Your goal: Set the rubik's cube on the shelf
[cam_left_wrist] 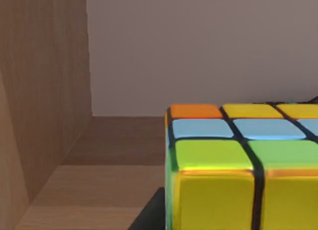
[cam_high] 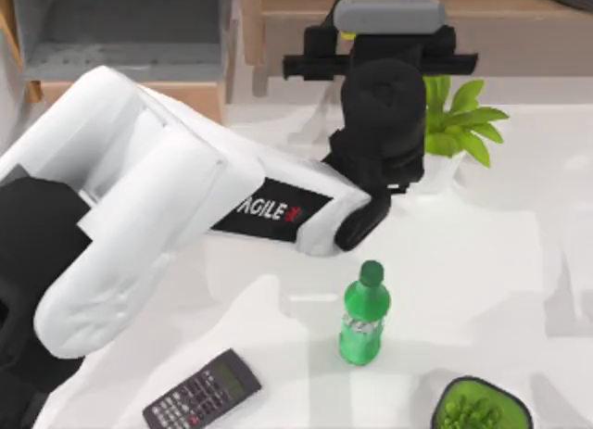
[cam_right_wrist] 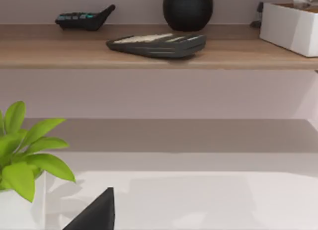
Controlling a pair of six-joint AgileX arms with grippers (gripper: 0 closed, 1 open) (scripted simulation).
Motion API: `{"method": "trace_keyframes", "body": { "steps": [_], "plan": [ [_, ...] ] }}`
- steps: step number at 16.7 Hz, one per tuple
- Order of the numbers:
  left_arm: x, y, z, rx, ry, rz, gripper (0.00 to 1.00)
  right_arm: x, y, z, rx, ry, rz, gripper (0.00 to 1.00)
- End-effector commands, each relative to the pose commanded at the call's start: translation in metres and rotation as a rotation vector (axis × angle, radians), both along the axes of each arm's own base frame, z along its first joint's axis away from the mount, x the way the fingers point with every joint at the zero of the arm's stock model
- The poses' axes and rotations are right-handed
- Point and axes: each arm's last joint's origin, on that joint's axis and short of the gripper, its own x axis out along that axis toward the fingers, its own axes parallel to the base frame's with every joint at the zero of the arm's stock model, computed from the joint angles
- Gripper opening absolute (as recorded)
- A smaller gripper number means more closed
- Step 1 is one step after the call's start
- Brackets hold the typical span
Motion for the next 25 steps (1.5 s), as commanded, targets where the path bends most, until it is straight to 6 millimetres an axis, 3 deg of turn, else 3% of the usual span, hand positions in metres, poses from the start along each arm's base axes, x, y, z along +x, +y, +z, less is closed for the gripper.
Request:
{"method": "trace_keyframes", "body": {
  "steps": [4, 17, 23, 25],
  "plan": [
    [0.013, -0.002, 0.002, 0.000, 0.002, -0.003, 0.00, 0.000, 0.000, 0.000, 0.000, 0.000, 0.000, 1.00],
    [0.093, -0.004, 0.009, -0.002, -0.004, -0.003, 0.00, 0.000, 0.000, 0.000, 0.000, 0.000, 0.000, 1.00],
    [0.098, -0.003, 0.006, 0.000, 0.002, -0.007, 0.00, 0.000, 0.000, 0.000, 0.000, 0.000, 0.000, 1.00],
    [0.098, -0.003, 0.006, 0.000, 0.002, -0.007, 0.15, 0.000, 0.000, 0.000, 0.000, 0.000, 0.000, 1.00]
  ]
}}
